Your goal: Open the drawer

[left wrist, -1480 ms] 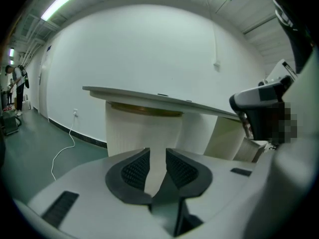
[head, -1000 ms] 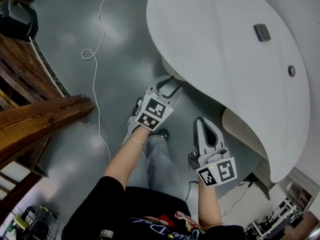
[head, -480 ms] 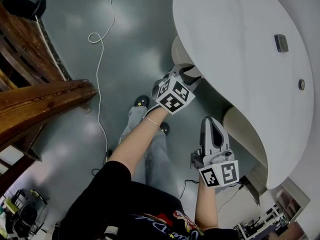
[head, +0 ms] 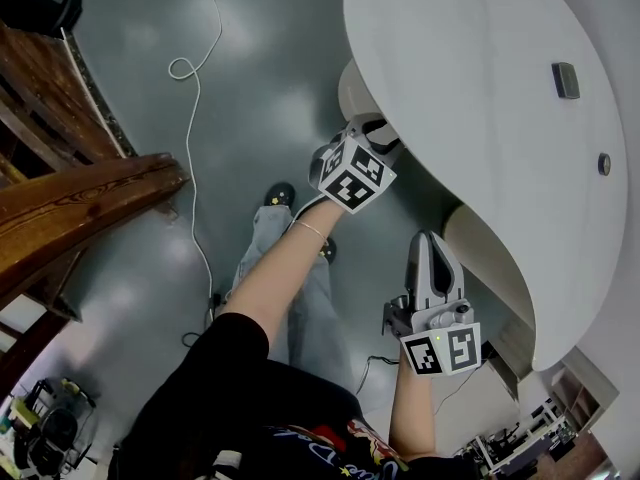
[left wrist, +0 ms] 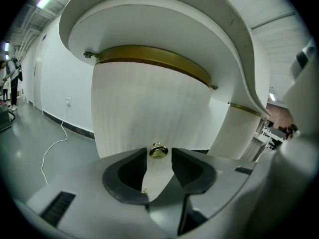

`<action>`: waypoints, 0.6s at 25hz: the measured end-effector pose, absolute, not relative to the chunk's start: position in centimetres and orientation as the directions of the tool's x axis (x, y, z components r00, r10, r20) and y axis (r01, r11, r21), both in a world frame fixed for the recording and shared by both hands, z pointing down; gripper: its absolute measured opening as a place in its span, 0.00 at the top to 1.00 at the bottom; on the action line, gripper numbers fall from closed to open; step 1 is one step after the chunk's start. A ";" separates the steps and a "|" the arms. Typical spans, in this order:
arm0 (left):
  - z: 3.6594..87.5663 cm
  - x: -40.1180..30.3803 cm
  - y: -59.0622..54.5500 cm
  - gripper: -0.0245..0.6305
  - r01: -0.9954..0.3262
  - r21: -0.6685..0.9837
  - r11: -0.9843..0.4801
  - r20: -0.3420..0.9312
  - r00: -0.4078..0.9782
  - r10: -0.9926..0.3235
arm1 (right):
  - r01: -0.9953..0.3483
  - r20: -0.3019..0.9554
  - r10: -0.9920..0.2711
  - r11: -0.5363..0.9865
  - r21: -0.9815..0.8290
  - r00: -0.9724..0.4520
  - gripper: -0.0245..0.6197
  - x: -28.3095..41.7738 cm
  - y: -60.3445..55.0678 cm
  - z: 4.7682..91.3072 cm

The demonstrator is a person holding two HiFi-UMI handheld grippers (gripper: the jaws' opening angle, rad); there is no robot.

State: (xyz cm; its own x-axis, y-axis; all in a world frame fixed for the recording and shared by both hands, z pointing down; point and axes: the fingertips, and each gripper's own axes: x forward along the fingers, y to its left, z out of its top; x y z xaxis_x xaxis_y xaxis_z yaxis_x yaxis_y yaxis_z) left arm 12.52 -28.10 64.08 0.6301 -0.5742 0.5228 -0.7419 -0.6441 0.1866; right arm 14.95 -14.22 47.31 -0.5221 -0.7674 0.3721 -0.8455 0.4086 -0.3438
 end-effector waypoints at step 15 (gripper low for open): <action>64.1 12.7 -28.2 0.81 -0.741 0.164 -0.651 0.517 0.627 -0.583 | -0.851 0.378 -0.770 0.406 -0.332 -0.514 0.96 15.3 -15.3 47.4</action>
